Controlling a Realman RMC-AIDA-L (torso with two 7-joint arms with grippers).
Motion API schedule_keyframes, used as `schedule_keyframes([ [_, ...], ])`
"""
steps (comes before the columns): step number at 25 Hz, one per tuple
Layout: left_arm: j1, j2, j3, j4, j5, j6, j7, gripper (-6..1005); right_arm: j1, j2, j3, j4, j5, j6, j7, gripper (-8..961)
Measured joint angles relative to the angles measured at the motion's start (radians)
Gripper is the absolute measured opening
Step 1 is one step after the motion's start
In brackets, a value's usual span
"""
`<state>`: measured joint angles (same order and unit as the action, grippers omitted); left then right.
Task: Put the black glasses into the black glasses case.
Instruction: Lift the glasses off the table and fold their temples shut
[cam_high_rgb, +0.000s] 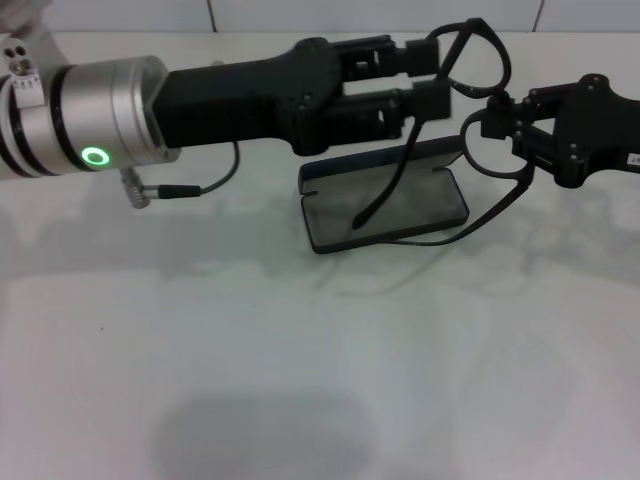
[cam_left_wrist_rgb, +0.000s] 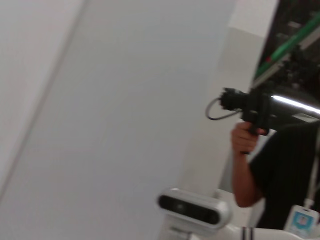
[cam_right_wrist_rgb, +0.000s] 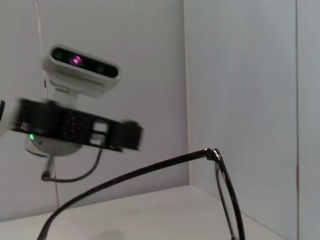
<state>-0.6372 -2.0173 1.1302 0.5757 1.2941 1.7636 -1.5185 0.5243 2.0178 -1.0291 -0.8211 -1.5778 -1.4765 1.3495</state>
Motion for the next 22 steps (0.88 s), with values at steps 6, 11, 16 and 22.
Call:
schedule_keyframes([
  [6, -0.031, -0.012, 0.006, -0.008, 0.051, 0.011, -0.006, 622, 0.009, 0.002, -0.005, 0.008, 0.001, -0.001, 0.002, 101],
  [11, -0.044, -0.019, 0.006, -0.010, 0.083, 0.004, -0.013, 622, 0.015, 0.004, -0.014, 0.008, 0.001, -0.012, 0.001, 101],
  [16, -0.052, -0.031, 0.006, -0.014, 0.107, -0.006, -0.018, 622, 0.020, 0.004, -0.036, 0.008, 0.008, -0.056, 0.000, 101],
  [22, -0.068, -0.046, 0.006, -0.014, 0.132, -0.006, -0.020, 622, 0.022, 0.004, -0.044, 0.008, 0.011, -0.091, 0.000, 100],
])
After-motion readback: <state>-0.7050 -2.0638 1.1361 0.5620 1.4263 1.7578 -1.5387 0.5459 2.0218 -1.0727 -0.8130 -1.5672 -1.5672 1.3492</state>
